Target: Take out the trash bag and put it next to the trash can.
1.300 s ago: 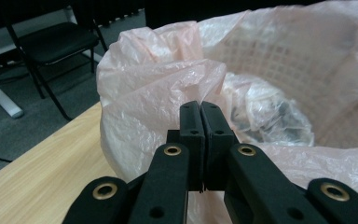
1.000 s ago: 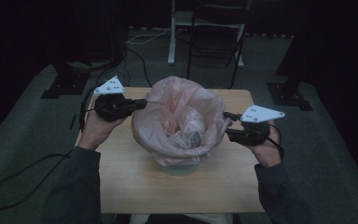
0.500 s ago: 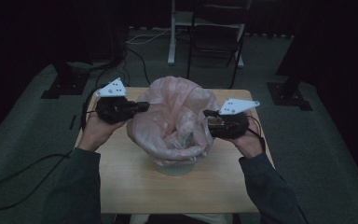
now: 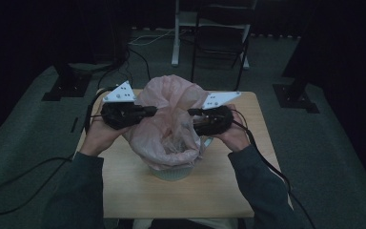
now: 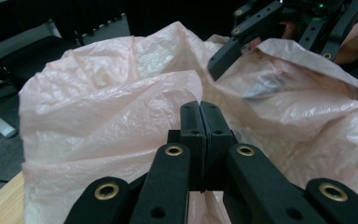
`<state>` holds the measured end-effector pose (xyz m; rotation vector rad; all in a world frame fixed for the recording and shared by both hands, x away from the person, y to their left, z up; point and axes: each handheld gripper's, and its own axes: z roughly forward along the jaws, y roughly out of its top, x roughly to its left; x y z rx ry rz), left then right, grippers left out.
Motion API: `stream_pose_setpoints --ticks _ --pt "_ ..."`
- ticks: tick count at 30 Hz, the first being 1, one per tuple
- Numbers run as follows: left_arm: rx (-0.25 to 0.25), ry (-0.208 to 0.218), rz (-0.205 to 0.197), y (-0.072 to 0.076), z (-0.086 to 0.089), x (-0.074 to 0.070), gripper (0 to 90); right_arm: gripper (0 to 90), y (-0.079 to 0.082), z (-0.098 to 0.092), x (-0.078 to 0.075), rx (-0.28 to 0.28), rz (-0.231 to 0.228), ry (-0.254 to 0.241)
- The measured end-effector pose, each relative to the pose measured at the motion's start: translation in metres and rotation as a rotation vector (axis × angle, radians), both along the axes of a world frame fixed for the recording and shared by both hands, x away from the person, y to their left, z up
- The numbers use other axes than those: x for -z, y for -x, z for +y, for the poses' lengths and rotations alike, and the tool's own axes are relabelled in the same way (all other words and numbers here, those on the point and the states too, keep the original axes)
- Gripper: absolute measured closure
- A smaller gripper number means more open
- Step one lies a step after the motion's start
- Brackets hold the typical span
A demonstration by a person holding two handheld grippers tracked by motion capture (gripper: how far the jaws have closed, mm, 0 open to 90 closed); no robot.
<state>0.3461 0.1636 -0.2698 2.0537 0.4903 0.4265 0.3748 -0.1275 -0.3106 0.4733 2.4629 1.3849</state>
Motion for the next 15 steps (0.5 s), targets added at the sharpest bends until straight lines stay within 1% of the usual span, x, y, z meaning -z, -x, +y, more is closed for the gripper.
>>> stream_pose_setpoints --ticks 2,4,5,8,10,12,15 --pt "-0.002 0.004 0.002 0.001 0.003 0.001 89.3 41.9 -0.004 0.01 -0.001 -0.017 0.002 0.014" --pt "-0.008 0.004 0.004 0.001 0.006 0.001 89.3 40.0 -0.006 0.018 -0.002 -0.026 -0.006 0.025" --pt "-0.01 0.006 0.006 0.002 0.007 0.002 89.3 39.2 -0.006 0.021 -0.003 -0.032 -0.01 0.023" --pt "0.001 0.008 0.004 0.004 0.009 0.001 89.3 37.5 -0.008 0.031 -0.003 -0.053 -0.022 0.017" --pt "0.016 0.015 0.003 0.005 0.009 0.0 89.3 37.0 -0.01 0.038 -0.004 -0.063 -0.027 0.021" --pt "0.019 0.011 0.0 0.007 0.008 -0.001 89.3 37.0 -0.011 0.045 -0.005 -0.078 -0.028 0.01" --pt "0.028 0.011 0.003 0.007 0.007 -0.001 89.3 37.0 -0.01 0.057 -0.007 -0.094 -0.041 0.03"
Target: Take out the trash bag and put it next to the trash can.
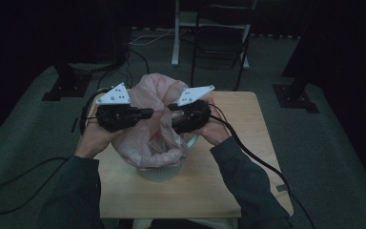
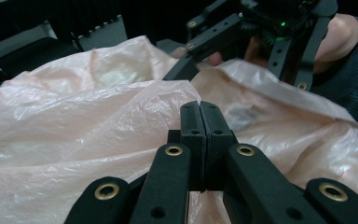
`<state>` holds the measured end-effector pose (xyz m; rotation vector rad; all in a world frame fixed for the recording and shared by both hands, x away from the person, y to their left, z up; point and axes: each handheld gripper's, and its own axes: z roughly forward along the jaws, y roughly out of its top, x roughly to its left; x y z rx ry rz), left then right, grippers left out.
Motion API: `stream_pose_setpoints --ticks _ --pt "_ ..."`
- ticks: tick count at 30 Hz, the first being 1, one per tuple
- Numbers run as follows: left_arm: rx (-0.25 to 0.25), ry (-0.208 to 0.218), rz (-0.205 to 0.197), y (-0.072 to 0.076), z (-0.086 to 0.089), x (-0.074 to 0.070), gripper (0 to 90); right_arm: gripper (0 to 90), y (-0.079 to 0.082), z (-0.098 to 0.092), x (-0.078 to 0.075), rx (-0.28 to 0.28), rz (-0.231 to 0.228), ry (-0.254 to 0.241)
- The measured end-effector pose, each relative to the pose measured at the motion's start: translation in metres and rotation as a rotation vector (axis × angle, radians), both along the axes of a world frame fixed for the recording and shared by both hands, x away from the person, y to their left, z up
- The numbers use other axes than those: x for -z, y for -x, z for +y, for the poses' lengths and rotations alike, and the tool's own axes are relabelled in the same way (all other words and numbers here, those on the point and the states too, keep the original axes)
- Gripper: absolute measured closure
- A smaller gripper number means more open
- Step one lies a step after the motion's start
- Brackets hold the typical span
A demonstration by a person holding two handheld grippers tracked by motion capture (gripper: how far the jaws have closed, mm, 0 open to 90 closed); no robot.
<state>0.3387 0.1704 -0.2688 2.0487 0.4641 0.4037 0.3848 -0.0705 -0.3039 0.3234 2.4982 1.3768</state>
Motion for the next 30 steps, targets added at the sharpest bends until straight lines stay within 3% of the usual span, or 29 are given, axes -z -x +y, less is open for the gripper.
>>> stream_pose_setpoints --ticks 5,8,13,18,25,30 --pt "-0.003 -0.006 0.002 0.002 0.001 0.001 89.3 40.7 -0.001 0.015 -0.001 -0.024 -0.01 0.025" --pt "0.025 0.014 0.003 0.005 0.002 -0.001 89.3 44.7 -0.003 0.023 0.0 -0.051 -0.009 0.017" --pt "0.025 -0.004 -0.005 0.008 0.002 -0.001 89.2 63.6 -0.001 0.035 0.0 -0.098 -0.014 0.008" --pt "0.009 0.014 -0.005 0.009 0.009 -0.002 86.8 83.8 0.0 0.043 0.001 -0.127 -0.028 0.001" --pt "-0.06 0.049 -0.018 0.011 0.033 -0.002 74.6 86.3 -0.001 0.041 0.002 -0.139 -0.024 -0.017" --pt "-0.15 0.098 -0.028 0.013 0.06 -0.003 68.7 86.7 0.004 0.035 -0.005 -0.145 -0.052 -0.038"
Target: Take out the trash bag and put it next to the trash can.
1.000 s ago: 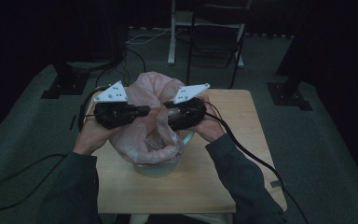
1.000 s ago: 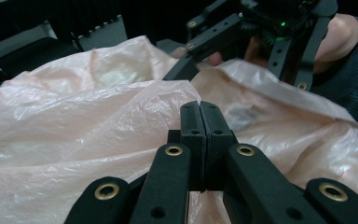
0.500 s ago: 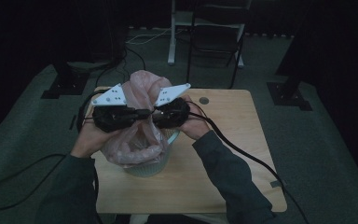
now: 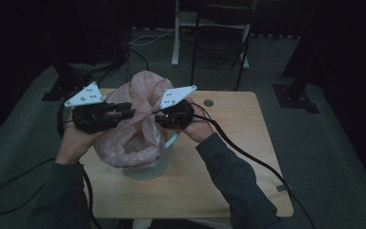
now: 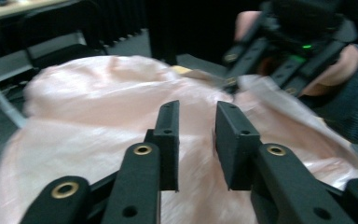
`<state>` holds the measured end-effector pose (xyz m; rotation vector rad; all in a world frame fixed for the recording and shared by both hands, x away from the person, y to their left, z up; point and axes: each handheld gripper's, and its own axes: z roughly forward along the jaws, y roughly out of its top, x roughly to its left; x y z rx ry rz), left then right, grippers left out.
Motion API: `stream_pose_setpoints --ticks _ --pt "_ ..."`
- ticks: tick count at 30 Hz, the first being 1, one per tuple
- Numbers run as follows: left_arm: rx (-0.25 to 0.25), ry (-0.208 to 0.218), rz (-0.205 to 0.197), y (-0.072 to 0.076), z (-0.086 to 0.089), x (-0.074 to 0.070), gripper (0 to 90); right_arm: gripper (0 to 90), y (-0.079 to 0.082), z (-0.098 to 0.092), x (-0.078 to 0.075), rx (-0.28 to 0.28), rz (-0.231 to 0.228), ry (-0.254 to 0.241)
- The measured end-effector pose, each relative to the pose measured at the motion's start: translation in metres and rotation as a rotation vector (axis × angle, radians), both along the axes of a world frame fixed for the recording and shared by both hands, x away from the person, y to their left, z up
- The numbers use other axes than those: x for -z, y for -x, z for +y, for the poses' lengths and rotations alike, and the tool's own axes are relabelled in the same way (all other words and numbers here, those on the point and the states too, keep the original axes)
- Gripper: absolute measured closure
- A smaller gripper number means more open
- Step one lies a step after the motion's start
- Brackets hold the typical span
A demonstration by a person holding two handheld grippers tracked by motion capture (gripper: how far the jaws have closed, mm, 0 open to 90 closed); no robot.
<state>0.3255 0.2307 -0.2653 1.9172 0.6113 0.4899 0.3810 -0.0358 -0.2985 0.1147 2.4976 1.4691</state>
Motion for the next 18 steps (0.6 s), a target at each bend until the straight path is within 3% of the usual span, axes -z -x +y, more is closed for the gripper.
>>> stream_pose_setpoints --ticks 6,8,15,18 --pt "-0.088 0.054 -0.002 0.004 0.029 0.0 66.0 88.9 0.005 -0.006 -0.006 0.002 -0.033 -0.024" --pt "-0.109 0.048 -0.002 0.005 0.035 0.001 65.7 89.1 0.005 -0.007 -0.006 -0.003 -0.036 -0.023" --pt "-0.123 0.053 0.018 0.003 0.041 0.006 62.0 89.7 0.003 -0.013 -0.012 0.005 -0.019 -0.121" --pt "-0.111 0.047 0.019 0.004 0.038 0.007 61.5 89.6 0.003 -0.014 -0.013 0.004 -0.017 -0.124"
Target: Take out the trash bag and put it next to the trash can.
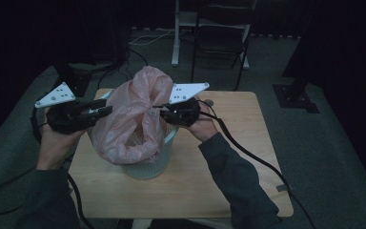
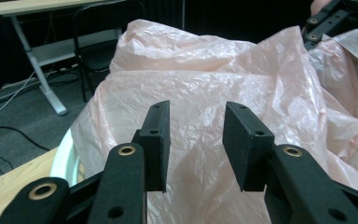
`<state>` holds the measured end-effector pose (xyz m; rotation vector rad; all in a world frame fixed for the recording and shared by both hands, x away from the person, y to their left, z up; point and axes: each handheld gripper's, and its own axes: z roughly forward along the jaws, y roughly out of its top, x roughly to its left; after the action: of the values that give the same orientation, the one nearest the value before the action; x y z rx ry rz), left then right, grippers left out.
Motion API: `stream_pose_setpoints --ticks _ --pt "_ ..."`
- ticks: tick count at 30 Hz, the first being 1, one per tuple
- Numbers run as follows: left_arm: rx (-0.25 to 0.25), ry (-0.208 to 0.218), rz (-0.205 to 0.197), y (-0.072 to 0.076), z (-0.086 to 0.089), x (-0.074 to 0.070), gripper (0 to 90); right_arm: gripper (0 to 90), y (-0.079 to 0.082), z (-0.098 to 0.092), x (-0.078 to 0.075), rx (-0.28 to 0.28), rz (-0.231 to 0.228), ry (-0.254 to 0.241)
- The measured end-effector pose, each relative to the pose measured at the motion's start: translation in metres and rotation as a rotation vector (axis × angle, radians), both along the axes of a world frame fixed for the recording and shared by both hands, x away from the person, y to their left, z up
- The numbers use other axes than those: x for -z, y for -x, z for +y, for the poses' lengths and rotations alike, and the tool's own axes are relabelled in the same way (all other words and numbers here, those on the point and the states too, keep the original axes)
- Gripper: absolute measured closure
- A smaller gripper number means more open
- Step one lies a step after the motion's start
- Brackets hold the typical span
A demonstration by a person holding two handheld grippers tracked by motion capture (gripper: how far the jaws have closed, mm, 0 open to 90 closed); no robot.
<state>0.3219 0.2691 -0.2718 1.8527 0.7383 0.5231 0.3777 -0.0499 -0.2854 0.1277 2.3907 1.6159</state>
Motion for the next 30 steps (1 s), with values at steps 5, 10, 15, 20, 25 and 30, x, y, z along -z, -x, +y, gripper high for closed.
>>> stream_pose_setpoints --ticks 5,10,15,20,25,30 --pt "0.013 -0.006 -0.002 0.0 -0.005 -0.001 61.1 89.6 0.0 -0.001 0.003 0.002 0.0 0.005" --pt "0.038 0.002 -0.001 0.001 -0.01 -0.003 59.5 89.6 -0.004 -0.007 0.01 0.019 0.02 0.007" --pt "0.14 0.013 0.0 0.005 -0.025 -0.006 52.4 89.5 -0.007 -0.01 0.015 0.026 0.033 0.003" --pt "0.186 -0.041 0.017 0.005 -0.046 -0.006 50.2 89.2 -0.008 -0.007 0.019 0.035 0.046 0.017" --pt "0.168 -0.119 0.009 0.0 -0.063 -0.005 76.8 81.1 -0.008 -0.004 0.019 0.025 0.042 0.034" --pt "0.206 -0.122 -0.011 0.002 -0.074 -0.007 88.3 51.2 -0.007 0.002 0.017 0.034 0.027 0.074"
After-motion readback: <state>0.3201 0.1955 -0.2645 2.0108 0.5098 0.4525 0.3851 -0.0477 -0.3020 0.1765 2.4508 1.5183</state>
